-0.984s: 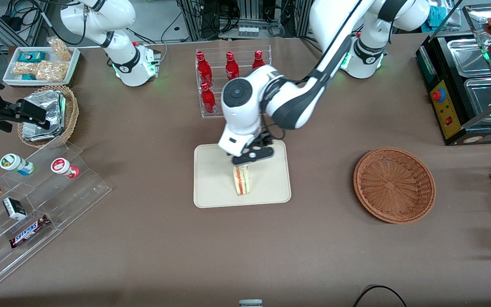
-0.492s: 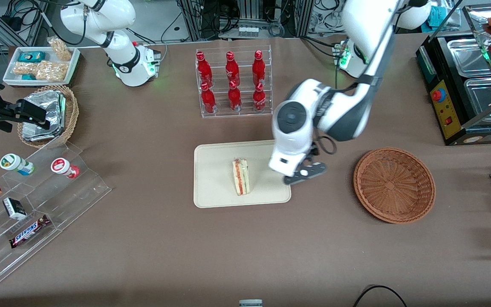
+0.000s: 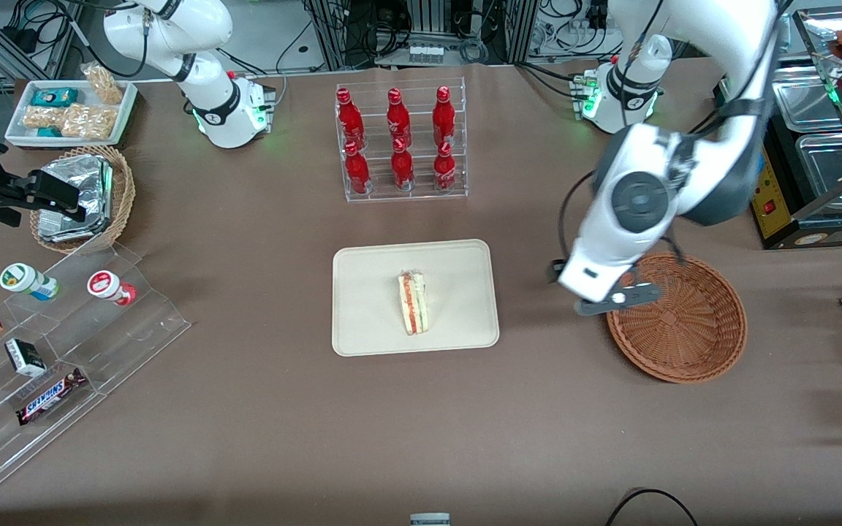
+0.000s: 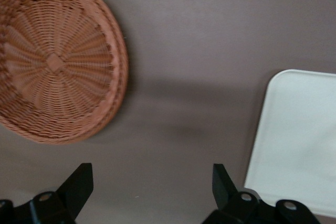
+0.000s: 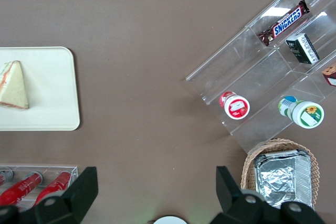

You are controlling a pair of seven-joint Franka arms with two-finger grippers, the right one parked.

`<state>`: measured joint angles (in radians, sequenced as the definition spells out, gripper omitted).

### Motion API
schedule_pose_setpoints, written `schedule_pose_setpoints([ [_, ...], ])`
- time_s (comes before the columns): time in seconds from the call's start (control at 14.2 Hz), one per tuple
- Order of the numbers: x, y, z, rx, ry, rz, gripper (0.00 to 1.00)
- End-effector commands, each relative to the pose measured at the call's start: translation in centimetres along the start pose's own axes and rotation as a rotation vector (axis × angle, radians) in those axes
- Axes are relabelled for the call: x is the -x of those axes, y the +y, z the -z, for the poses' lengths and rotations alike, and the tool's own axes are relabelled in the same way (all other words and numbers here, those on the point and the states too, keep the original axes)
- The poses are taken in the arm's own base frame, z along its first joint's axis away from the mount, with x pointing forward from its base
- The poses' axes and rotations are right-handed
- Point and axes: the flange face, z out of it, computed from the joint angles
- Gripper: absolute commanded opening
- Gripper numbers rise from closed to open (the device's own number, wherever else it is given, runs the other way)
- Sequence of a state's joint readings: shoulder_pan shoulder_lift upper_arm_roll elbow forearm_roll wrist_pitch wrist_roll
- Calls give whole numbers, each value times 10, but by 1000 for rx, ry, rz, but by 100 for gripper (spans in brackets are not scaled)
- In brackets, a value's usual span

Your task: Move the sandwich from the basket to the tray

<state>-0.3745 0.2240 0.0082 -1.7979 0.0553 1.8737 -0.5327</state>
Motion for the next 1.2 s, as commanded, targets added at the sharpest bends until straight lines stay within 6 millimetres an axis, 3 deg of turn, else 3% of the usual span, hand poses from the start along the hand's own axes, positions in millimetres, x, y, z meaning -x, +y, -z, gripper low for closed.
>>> schedule_pose_setpoints([
  [0.0,16,-39,22,2,-42,-62,100],
  [0.14,13,-85,40,18,-79,-102,100],
  [0.28,17,-108,61,48,-89,-163,100],
  [0.77,24,-165,110,73,0,-300,100],
  [1.12,19,-201,146,87,74,-243,100],
])
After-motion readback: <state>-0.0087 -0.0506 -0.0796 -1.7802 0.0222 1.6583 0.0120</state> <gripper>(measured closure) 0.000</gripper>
